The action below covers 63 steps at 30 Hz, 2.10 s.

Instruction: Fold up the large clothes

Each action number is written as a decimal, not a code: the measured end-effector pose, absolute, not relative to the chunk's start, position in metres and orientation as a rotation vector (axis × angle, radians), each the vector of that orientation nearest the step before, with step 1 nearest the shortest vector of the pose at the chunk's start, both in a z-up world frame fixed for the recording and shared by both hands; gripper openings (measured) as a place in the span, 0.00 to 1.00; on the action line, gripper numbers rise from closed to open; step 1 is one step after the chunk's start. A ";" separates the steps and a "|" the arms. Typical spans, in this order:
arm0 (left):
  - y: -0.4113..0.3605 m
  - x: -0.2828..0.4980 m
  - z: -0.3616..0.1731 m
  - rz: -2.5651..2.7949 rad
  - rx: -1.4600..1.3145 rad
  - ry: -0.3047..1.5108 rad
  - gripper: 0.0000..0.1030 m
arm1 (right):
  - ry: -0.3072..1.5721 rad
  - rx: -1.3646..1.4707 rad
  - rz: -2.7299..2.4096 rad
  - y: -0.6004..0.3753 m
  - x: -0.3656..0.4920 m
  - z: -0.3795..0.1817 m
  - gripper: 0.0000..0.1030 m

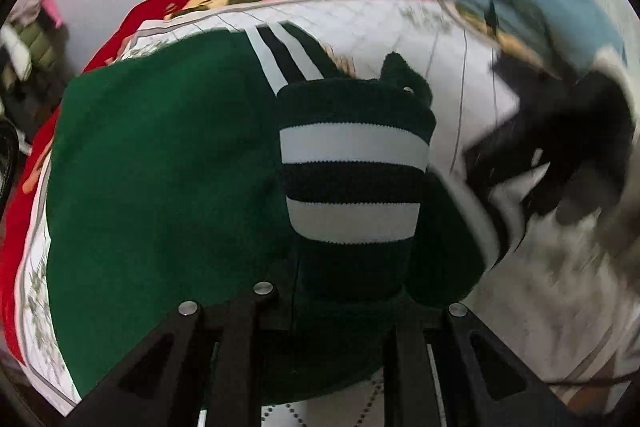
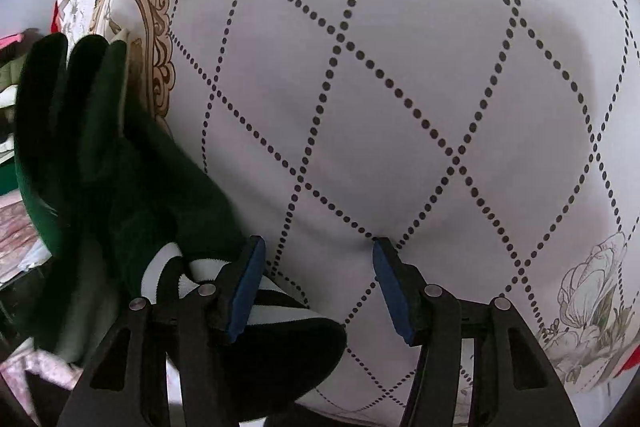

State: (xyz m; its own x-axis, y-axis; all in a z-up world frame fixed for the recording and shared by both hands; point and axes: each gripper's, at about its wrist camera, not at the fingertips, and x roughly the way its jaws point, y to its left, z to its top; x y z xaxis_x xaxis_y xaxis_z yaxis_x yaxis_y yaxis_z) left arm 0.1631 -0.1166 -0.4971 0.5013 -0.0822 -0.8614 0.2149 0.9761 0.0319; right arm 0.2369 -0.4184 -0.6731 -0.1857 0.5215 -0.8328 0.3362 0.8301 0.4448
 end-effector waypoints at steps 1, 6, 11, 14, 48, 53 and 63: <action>-0.117 0.164 -0.495 -0.175 0.172 1.028 0.13 | 1.802 0.658 0.195 -0.421 0.237 -0.673 0.57; -0.104 0.172 -0.472 -0.147 0.164 1.065 0.19 | 1.795 0.676 0.187 -0.437 0.242 -0.648 0.57; -0.085 0.157 -0.444 -0.172 0.023 1.048 1.00 | 1.691 0.745 0.239 -0.450 0.246 -0.594 0.57; -0.077 0.150 -0.431 -0.132 -0.024 1.058 1.00 | 1.670 0.769 0.336 -0.437 0.249 -0.568 0.59; 0.065 0.228 -0.453 0.445 -0.188 1.246 1.00 | 1.654 0.537 0.257 -0.359 0.270 -0.517 0.48; 0.084 0.277 -0.452 0.464 -0.145 1.195 1.00 | 1.488 0.674 0.372 -0.327 0.331 -0.506 0.72; 0.106 0.304 -0.451 0.481 -0.147 1.184 1.00 | 1.512 0.692 0.441 -0.256 0.373 -0.537 0.11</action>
